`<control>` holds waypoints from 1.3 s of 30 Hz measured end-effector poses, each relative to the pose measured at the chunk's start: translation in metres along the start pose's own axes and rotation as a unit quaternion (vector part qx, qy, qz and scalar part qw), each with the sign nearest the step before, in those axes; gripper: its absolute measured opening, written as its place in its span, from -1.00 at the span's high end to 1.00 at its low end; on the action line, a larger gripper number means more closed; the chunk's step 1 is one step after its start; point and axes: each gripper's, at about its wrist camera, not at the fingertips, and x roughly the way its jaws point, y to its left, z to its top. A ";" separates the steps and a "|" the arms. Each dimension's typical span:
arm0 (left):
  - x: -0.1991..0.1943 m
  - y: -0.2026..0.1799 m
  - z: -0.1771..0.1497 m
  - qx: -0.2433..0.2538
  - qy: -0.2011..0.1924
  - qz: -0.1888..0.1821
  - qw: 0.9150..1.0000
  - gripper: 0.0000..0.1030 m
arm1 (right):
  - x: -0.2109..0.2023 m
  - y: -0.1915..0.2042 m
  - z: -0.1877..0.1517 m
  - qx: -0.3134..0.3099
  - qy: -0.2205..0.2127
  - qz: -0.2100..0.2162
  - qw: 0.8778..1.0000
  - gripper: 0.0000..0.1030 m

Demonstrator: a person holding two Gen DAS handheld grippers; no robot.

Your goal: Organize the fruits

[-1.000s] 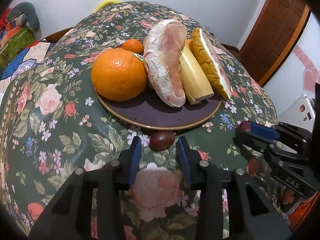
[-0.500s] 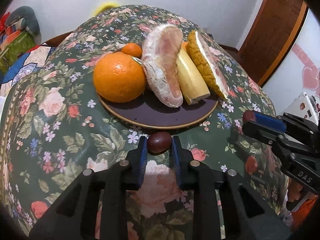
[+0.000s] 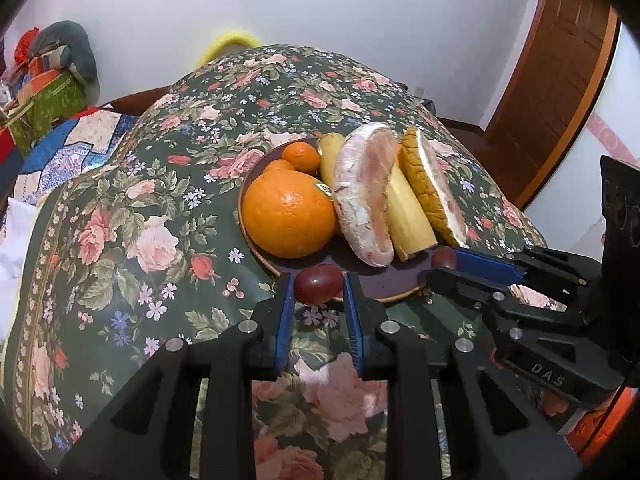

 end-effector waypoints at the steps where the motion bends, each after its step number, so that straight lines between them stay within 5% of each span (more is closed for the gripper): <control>1: 0.002 0.001 0.001 -0.002 0.002 -0.003 1.000 0.53 | 0.002 0.001 0.001 -0.005 -0.001 -0.001 1.000 0.60; 14: 0.020 0.003 0.006 -0.007 0.011 -0.014 1.000 0.46 | 0.006 0.000 0.010 -0.017 -0.007 -0.004 1.000 0.50; 22: -0.006 -0.001 0.010 -0.005 -0.019 0.003 1.000 0.43 | -0.015 -0.004 0.016 -0.004 -0.031 -0.009 0.999 0.49; 31: -0.110 -0.028 0.019 0.015 -0.122 0.022 0.992 0.43 | -0.101 0.010 0.031 0.002 -0.117 -0.025 0.993 0.49; 36: -0.185 -0.049 0.014 0.023 -0.194 0.024 0.981 0.33 | -0.169 0.031 0.032 -0.001 -0.184 -0.035 0.982 0.48; 39: -0.229 -0.061 0.005 0.031 -0.241 0.029 0.970 0.18 | -0.209 0.044 0.027 -0.001 -0.226 -0.041 0.973 0.26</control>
